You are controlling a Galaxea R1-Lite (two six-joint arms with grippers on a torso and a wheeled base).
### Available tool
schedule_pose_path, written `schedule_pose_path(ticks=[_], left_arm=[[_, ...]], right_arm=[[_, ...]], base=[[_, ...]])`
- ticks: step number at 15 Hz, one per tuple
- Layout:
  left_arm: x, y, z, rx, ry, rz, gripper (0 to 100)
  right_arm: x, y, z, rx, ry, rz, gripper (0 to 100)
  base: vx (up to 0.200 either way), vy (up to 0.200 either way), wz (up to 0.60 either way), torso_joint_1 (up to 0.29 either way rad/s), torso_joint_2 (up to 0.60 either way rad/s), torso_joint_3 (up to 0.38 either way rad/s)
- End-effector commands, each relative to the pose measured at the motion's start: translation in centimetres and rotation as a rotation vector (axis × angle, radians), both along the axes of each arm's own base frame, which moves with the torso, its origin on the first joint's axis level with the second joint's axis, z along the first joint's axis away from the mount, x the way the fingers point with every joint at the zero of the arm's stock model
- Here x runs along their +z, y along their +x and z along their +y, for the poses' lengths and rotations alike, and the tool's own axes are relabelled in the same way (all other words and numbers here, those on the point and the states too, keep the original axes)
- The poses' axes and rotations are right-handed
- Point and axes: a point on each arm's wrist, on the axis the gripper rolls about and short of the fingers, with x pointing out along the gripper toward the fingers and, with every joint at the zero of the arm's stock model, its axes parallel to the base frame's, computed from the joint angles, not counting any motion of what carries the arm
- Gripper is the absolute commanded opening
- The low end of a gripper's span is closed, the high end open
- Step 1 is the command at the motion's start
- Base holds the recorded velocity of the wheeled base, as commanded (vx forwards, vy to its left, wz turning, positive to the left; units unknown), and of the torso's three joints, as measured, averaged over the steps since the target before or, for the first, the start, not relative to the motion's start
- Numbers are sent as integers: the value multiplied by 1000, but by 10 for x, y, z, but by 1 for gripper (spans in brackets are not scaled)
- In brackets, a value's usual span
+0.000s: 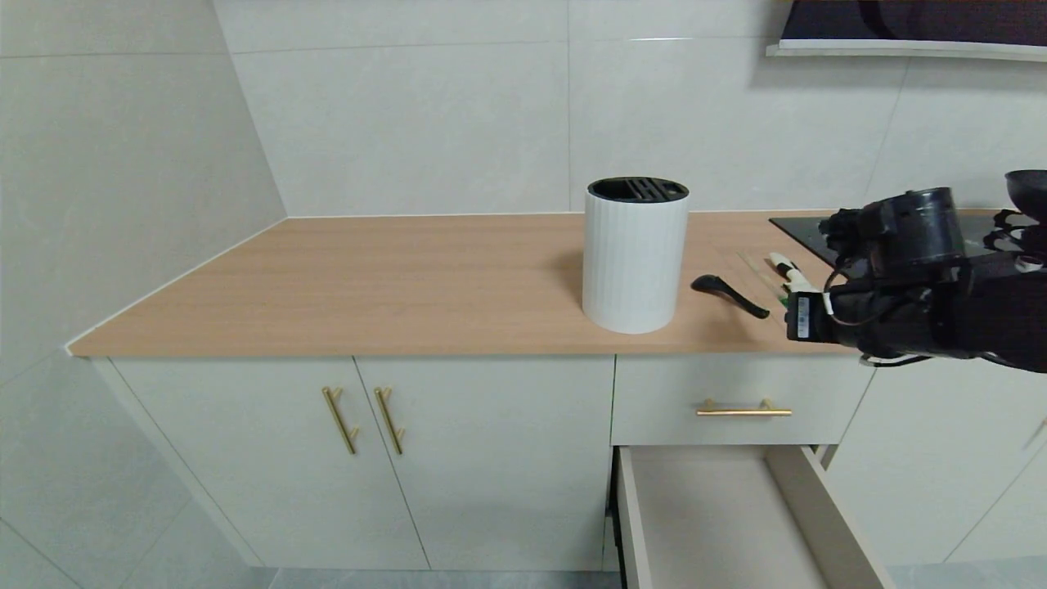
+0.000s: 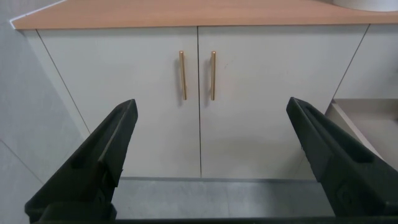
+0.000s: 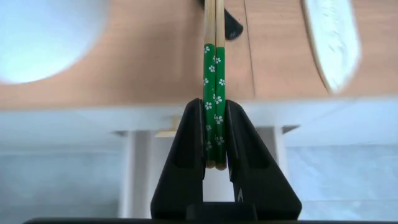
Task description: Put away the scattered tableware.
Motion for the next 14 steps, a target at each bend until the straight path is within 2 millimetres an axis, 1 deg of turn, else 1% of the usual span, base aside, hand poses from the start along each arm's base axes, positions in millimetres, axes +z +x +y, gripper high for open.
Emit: schedule_pose_path(ticks=[1, 2, 3, 5, 8, 9, 11, 12, 14], left_arm=[[0, 0, 0, 2, 0, 0, 100], [0, 0, 0, -1, 0, 0, 100], [0, 0, 0, 0, 0, 0, 100], [0, 0, 0, 2, 0, 0, 100], [0, 0, 0, 0, 0, 0, 100], [0, 0, 0, -1, 0, 0, 100], [0, 0, 0, 0, 0, 0, 100], [0, 0, 0, 0, 0, 0, 100], [0, 0, 0, 2, 0, 0, 100]], right_arm=[[23, -60, -10, 20, 35, -60, 0], [20, -76, -10, 42, 22, -15, 0], [17, -82, -9, 54, 7, 35, 0], [3, -91, -5, 128, -52, 147, 0], [0, -96, -4, 188, -49, 166, 0], [1, -99, -5, 206, -37, 165, 0], [0, -109, -6, 298, -58, 164, 0], [-1, -113, -4, 340, -58, 166, 0], [-1, -118, -1, 362, -62, 165, 0]], base=[[0, 0, 0, 0, 0, 0], [0, 0, 0, 0, 0, 0], [0, 0, 0, 0, 0, 0], [0, 0, 0, 0, 0, 0], [0, 0, 0, 0, 0, 0], [0, 0, 0, 0, 0, 0], [0, 0, 0, 0, 0, 0], [0, 0, 0, 0, 0, 0], [0, 0, 0, 0, 0, 0]])
